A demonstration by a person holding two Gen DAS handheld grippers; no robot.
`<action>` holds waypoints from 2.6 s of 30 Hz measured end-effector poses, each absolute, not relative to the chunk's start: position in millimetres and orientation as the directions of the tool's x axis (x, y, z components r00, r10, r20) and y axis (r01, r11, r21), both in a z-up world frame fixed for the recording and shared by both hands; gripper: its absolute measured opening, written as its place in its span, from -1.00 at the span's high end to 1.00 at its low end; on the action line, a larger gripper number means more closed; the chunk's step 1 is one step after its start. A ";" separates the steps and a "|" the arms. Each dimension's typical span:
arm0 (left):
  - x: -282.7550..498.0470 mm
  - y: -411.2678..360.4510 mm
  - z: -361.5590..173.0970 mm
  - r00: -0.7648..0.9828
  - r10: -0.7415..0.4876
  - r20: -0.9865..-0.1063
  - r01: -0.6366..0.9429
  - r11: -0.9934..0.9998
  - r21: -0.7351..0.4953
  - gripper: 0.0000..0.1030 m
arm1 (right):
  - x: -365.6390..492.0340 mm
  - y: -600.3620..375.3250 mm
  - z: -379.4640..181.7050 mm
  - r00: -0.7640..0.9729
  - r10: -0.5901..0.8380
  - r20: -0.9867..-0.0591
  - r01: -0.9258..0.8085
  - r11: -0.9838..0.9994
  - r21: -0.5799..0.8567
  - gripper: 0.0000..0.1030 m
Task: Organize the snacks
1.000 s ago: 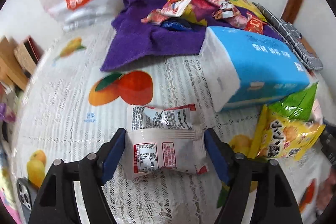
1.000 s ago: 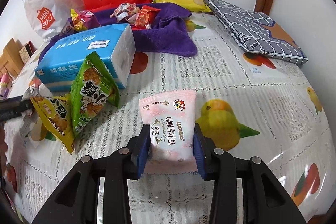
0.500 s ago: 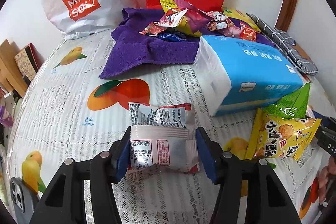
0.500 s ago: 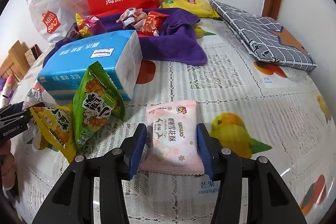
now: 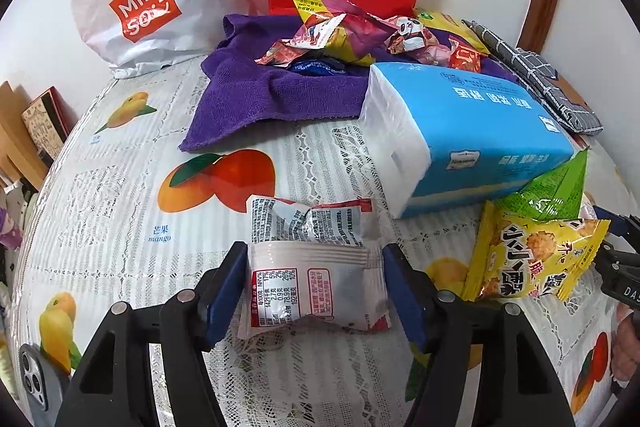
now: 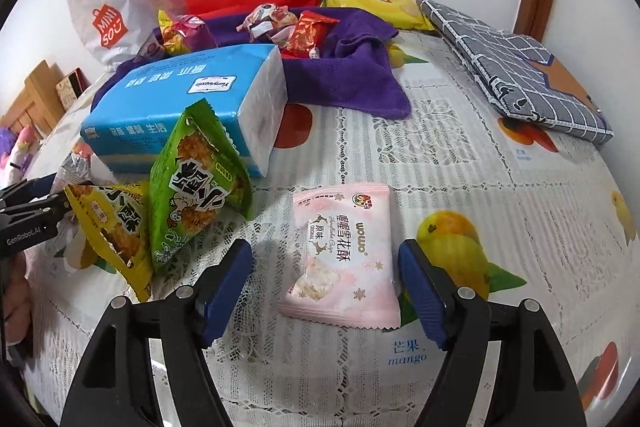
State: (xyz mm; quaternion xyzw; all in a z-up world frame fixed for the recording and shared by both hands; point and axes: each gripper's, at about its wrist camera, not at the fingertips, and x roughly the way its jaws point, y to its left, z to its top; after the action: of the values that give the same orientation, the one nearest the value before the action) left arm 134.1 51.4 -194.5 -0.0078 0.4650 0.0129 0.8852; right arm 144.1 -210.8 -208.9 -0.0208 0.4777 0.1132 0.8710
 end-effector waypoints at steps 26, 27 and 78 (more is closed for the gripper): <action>108.2 51.3 -155.7 0.589 -0.027 -0.808 -0.035 0.998 -0.059 0.09 | 126.0 -219.9 -170.5 0.588 0.147 -0.796 -0.167 0.984 0.058 0.27; 108.1 49.6 -152.4 0.591 -0.029 -0.806 -0.029 0.998 -0.058 0.09 | 125.5 -219.6 -167.0 0.593 0.143 -0.793 -0.168 0.984 0.052 0.27; 338.6 126.0 -82.3 0.599 0.026 -0.801 -0.217 0.967 -0.131 0.08 | 376.5 -138.2 -96.7 0.620 0.248 -0.744 -0.296 0.953 0.071 0.27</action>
State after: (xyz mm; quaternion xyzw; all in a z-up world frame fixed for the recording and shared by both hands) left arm 338.6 126.0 -82.3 -0.1080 0.4427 0.0685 0.8875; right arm 376.5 -138.2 -96.7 -0.0294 0.4088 0.1509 0.8996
